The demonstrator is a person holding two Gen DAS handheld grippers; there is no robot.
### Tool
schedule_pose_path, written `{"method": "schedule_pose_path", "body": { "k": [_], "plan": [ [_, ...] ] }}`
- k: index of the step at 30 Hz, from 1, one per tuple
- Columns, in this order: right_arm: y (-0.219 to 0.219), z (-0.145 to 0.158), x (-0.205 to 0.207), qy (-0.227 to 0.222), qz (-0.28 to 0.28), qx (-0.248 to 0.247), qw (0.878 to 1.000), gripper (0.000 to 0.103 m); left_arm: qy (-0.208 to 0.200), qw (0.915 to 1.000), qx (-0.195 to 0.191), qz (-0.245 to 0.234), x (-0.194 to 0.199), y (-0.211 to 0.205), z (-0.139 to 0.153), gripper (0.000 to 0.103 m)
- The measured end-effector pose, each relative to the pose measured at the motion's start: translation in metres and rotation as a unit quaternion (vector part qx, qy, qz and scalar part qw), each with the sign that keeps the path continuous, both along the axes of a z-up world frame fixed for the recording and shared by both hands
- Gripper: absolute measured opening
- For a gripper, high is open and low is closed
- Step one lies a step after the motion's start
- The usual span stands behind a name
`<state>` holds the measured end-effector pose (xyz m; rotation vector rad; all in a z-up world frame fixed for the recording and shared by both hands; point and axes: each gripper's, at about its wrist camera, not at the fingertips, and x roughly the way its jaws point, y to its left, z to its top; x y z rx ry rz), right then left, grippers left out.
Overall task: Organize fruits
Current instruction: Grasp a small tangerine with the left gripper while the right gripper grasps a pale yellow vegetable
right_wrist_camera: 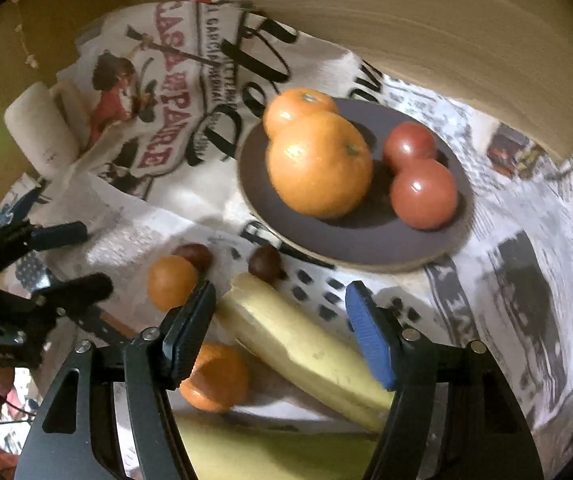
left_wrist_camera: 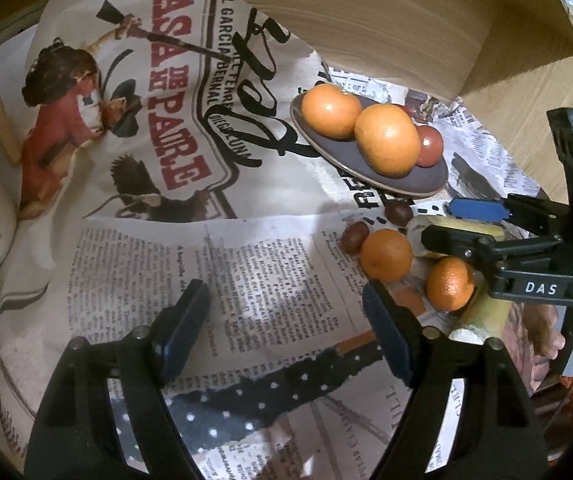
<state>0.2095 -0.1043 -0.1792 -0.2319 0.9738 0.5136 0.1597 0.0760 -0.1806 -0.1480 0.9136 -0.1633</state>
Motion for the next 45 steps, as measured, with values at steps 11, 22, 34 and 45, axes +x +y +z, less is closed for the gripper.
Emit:
{"method": "schedule_pose_path", "body": {
  "k": [11, 22, 34, 45],
  "plan": [
    [-0.056, -0.006, 0.005, 0.016, -0.053, 0.0, 0.998, 0.062, -0.006, 0.9997, 0.014, -0.019, 0.002, -0.021, 0.001, 0.079],
    [-0.086, 0.004, -0.009, 0.008, -0.03, 0.0, 1.0, 0.068, -0.001, 0.9995, 0.007, -0.031, 0.011, -0.036, 0.001, 0.079],
    [-0.106, -0.008, 0.005, 0.014, -0.06, 0.001, 0.998, 0.072, 0.007, 0.9987, 0.006, -0.05, 0.025, -0.059, -0.004, 0.067],
    [-0.124, 0.004, -0.003, 0.002, -0.067, 0.01, 0.998, 0.078, 0.009, 0.9988, 0.005, -0.048, 0.035, -0.062, -0.008, 0.045]
  ]
}}
